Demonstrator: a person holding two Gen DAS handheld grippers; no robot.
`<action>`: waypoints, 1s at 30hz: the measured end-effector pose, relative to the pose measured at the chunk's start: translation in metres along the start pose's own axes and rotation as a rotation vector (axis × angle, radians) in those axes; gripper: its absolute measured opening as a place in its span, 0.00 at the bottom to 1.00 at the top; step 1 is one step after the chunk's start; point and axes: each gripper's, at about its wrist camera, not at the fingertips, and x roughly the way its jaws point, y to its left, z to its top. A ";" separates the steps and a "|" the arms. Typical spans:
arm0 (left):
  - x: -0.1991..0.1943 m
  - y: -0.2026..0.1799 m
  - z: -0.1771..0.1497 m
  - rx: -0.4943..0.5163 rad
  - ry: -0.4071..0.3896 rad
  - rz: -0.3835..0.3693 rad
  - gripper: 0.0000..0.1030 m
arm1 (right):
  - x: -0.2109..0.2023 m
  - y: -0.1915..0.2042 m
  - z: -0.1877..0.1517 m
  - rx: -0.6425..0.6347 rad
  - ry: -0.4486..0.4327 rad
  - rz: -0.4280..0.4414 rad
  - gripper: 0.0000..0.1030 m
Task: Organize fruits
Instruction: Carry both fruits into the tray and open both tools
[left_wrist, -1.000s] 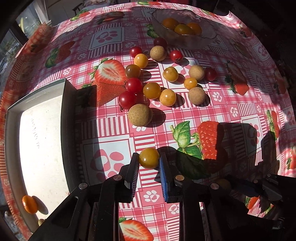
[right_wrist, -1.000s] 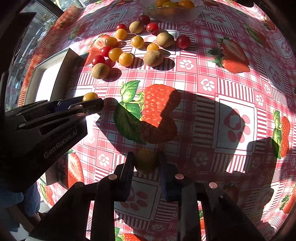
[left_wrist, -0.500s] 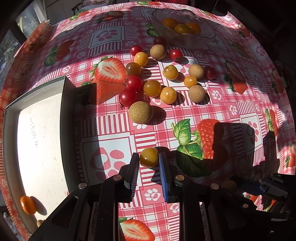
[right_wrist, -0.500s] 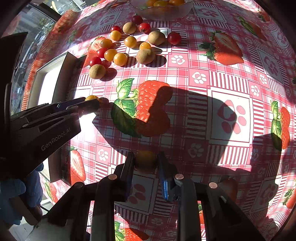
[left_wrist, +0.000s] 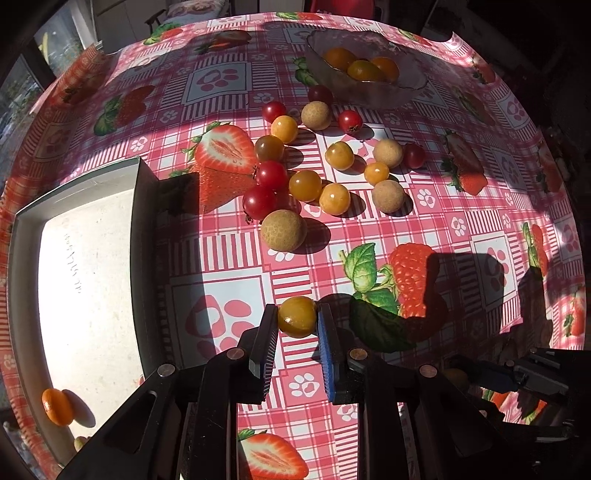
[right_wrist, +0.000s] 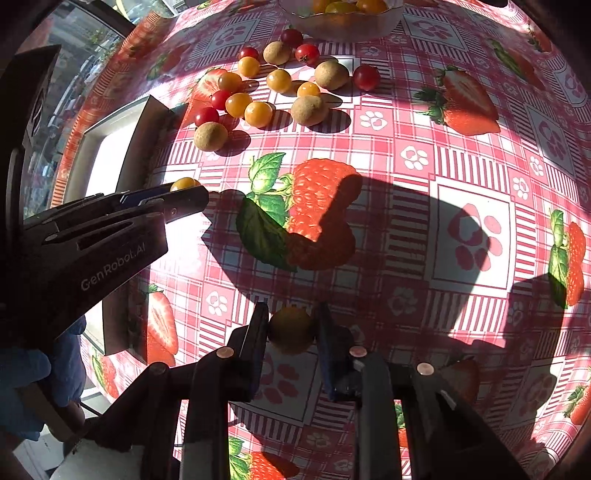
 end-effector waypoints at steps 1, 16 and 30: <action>-0.005 0.002 0.000 0.000 -0.007 -0.002 0.22 | -0.004 -0.003 -0.001 0.007 -0.001 0.003 0.27; -0.063 0.055 -0.032 -0.076 -0.085 0.023 0.22 | -0.045 0.003 0.000 -0.003 -0.023 0.028 0.27; -0.081 0.134 -0.108 -0.190 -0.059 0.104 0.22 | -0.032 0.111 0.018 -0.170 0.003 0.089 0.27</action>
